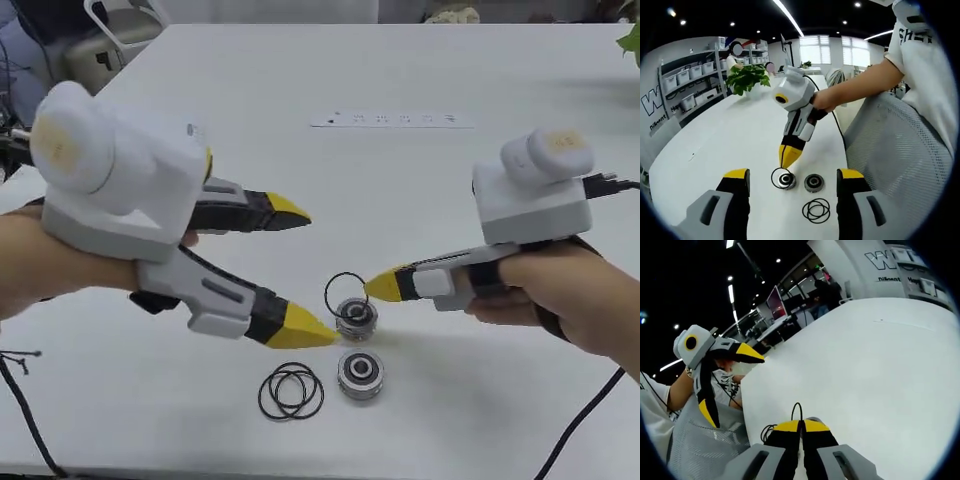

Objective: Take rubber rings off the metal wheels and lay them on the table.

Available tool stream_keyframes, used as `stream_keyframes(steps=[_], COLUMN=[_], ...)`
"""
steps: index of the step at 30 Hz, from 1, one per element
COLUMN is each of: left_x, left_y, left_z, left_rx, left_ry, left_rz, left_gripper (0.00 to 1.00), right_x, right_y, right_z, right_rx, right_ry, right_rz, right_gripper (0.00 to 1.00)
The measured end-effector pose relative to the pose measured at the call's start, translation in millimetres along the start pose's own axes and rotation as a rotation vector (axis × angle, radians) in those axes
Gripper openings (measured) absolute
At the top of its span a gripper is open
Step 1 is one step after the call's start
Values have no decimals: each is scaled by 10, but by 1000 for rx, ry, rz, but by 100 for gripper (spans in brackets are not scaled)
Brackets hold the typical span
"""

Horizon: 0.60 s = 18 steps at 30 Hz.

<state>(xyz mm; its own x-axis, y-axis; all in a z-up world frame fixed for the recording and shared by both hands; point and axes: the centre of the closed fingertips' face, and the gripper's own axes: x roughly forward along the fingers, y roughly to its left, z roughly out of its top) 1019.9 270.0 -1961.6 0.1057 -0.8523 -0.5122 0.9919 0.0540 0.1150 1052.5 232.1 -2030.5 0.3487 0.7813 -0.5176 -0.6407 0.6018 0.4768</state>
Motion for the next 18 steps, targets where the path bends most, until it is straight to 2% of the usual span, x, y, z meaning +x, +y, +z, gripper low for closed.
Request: stream_keyframes(steps=[3,9,18], left_x=[-132,-352,-615], left_y=[-1,-75,-253], left_z=[-21,-87,-136], left_rx=[-28,-29,-63], left_ry=[-14,-7,-30], left_rz=[35,93,161], left_gripper=[72,77,79], right_x=[8,31,103], right_y=[40,127,290], right_z=[1,15,-58], right_rx=[-14,-31,-57], right_ry=[5,9,57], right_rz=[7,31,86], right_gripper=[0,0,0])
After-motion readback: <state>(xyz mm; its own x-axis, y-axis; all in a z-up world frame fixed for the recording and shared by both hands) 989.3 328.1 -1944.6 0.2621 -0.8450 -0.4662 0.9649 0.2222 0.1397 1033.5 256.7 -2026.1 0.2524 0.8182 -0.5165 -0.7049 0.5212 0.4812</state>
